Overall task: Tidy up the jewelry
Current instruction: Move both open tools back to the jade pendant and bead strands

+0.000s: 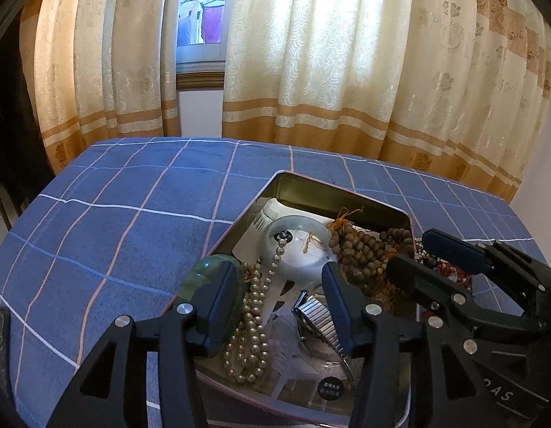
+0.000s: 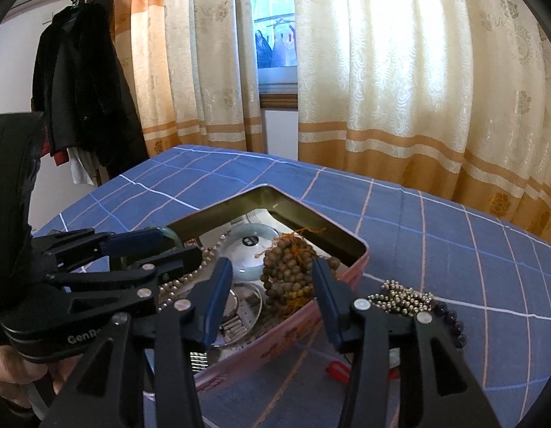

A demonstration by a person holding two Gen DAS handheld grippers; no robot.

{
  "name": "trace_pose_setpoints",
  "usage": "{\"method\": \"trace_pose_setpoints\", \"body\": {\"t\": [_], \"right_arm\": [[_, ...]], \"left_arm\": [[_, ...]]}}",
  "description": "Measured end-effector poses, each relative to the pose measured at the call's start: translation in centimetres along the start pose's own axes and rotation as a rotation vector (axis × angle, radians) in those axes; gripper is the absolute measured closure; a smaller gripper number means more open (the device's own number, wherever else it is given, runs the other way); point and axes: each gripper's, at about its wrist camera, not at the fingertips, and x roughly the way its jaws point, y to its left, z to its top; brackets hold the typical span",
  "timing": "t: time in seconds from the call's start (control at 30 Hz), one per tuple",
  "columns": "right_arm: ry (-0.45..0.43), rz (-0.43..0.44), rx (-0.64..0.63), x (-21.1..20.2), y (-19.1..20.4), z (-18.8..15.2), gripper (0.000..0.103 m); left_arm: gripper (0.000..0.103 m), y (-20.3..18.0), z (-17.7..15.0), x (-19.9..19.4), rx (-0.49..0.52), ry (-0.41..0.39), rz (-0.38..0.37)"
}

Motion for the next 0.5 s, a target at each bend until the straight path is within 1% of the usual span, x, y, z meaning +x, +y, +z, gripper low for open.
{"method": "trace_pose_setpoints", "body": {"t": [0.1,0.27,0.33,0.37,0.4,0.5], "right_arm": [[-0.007,-0.002,0.003,-0.3,-0.2,-0.1,0.046],[-0.013,-0.011,-0.003,-1.1,-0.7,-0.3,0.046],[-0.018,-0.032,0.011,-1.7,-1.5,-0.3,0.044],[-0.017,-0.047,0.023,-2.0,-2.1,-0.2,0.04],[-0.016,-0.068,0.041,-2.4,-3.2,-0.1,0.039],[-0.01,-0.134,0.085,-3.4,-6.3,0.0,0.038]], "left_arm": [[0.05,-0.1,0.1,-0.4,-0.005,-0.009,0.007],[0.049,-0.7,0.3,-0.9,0.004,-0.011,0.016],[0.049,-1.0,0.5,-1.1,0.005,-0.017,0.015],[0.049,-1.3,0.7,-1.2,0.005,-0.018,0.012],[0.049,-1.6,0.8,-1.3,0.009,-0.019,0.009],[0.049,-3.5,1.4,-1.7,0.049,-0.039,0.002]]}}
